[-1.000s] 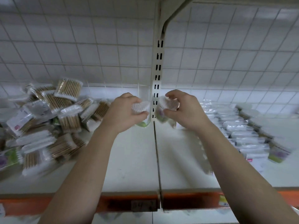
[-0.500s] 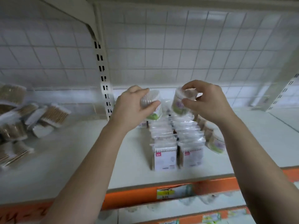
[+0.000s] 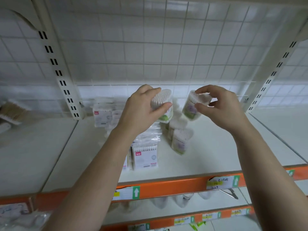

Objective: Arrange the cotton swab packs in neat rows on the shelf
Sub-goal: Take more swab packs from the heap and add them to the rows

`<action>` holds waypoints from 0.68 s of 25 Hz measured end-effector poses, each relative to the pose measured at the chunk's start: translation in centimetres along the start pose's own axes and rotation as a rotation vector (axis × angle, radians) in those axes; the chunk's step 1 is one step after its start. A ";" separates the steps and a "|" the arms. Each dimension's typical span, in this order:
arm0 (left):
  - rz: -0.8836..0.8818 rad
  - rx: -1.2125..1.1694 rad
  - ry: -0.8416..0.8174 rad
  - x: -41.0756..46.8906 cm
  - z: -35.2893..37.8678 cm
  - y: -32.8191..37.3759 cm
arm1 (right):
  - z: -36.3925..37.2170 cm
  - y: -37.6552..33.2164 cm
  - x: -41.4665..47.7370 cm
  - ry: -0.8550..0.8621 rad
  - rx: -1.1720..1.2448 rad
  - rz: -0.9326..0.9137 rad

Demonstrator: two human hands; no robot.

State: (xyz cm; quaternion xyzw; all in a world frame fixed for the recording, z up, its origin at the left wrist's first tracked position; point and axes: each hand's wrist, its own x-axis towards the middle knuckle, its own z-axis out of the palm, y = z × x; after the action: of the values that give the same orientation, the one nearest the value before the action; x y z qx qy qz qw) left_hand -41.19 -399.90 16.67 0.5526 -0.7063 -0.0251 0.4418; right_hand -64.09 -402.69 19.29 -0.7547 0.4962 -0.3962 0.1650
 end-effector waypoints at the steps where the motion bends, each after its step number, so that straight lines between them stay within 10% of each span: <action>1: -0.005 -0.004 0.002 0.0 0.5 0.3 | -0.2 0.9 0.2 0.007 -0.004 -0.007; 17: -0.096 0.014 0.041 1.7 4.4 1.0 | 6.6 13.0 7.3 -0.077 -0.008 -0.033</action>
State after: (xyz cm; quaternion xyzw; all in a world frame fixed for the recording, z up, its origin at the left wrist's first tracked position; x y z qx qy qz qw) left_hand -44.79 -402.89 15.55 0.5895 -0.6698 -0.0299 0.4506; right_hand -65.71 -415.94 9.96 -0.7782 0.4787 -0.3672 0.1744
